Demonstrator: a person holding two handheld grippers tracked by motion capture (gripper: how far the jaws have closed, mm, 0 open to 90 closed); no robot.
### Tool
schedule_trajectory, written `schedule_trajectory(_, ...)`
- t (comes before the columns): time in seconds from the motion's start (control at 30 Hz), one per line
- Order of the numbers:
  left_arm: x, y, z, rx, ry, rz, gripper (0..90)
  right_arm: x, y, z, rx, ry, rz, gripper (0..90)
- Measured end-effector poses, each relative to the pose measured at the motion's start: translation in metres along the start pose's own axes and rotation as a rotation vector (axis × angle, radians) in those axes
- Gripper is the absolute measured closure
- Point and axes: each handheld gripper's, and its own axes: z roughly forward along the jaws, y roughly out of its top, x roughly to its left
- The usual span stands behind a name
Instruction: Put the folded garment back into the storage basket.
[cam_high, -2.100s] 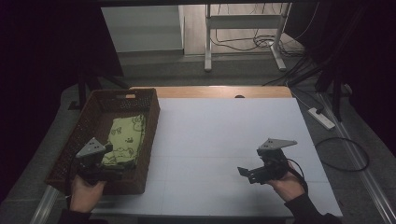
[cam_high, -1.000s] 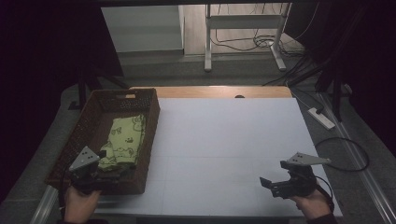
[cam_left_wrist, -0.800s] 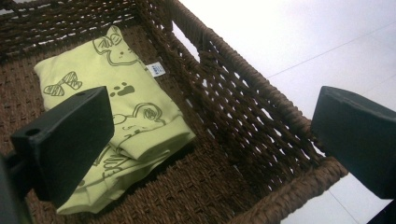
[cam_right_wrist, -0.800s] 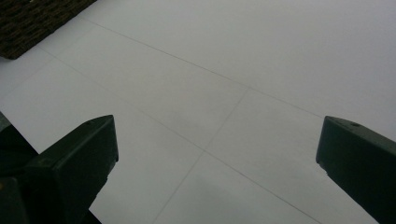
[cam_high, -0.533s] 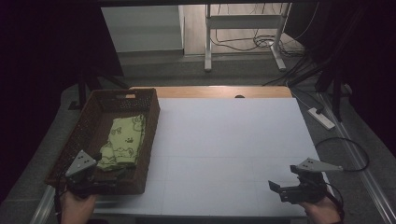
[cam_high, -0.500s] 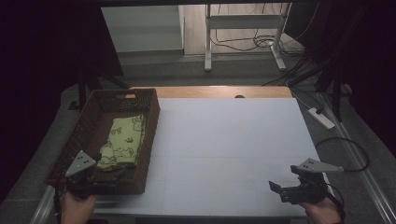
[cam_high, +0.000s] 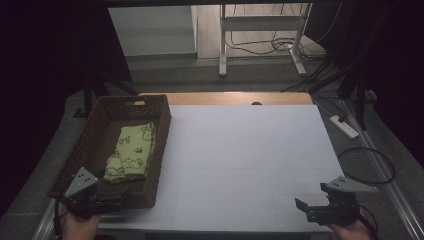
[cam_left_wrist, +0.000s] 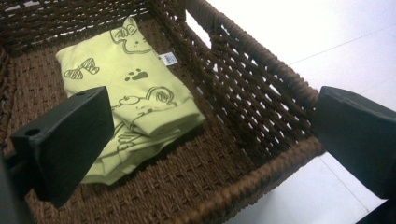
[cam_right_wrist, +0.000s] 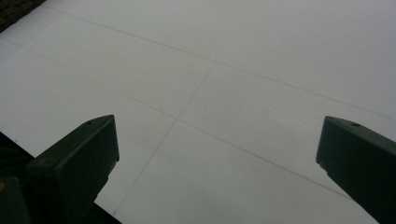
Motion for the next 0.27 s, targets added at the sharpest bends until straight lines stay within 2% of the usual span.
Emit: schedule_trajectory(0.27,-0.0001,-0.0036,0.0004,0.012,-0.002,-0.004,0.0,-0.0038,-0.0061,-0.0004,0.025,-0.021,0.009,0.0)
